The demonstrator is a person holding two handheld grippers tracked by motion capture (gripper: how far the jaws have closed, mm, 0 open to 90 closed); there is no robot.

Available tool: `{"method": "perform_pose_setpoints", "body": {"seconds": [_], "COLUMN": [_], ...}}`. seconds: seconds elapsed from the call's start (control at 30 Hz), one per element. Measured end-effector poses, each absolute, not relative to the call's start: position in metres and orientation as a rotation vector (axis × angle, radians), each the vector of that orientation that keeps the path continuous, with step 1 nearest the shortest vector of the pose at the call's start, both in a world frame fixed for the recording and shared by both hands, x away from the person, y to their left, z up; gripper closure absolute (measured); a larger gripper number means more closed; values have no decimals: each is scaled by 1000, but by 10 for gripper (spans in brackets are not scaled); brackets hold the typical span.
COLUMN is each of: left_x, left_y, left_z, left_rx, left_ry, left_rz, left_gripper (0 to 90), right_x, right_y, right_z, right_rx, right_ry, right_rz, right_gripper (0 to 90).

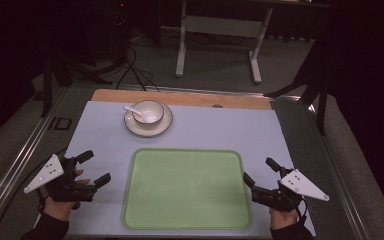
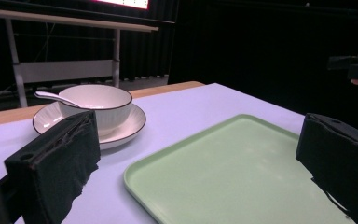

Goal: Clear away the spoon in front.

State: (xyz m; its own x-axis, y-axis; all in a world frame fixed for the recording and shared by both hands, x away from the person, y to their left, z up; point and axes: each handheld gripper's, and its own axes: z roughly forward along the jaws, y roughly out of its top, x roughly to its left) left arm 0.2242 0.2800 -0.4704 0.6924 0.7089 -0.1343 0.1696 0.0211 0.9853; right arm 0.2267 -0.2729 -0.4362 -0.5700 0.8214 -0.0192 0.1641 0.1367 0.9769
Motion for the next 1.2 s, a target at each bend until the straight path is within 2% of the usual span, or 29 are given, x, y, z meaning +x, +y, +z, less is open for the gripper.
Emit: {"method": "perform_pose_setpoints", "body": {"seconds": [0.3,0.77,1.2], "left_x": [220,218,238], "left_y": [273,257,247], "left_z": [-468,-456,-413], "left_rx": [1572,1632,1590], "left_ry": [700,622,640], "left_rz": [510,413,378], "left_gripper": [0,0,0], "right_x": [223,220,220], "right_y": [-269,-257,-253], "right_z": [-435,-433,-428], "right_rx": [925,848,822], "right_ry": [1842,1941,1943], "right_rz": [1424,1489,1485], "right_gripper": [111,111,110]}}
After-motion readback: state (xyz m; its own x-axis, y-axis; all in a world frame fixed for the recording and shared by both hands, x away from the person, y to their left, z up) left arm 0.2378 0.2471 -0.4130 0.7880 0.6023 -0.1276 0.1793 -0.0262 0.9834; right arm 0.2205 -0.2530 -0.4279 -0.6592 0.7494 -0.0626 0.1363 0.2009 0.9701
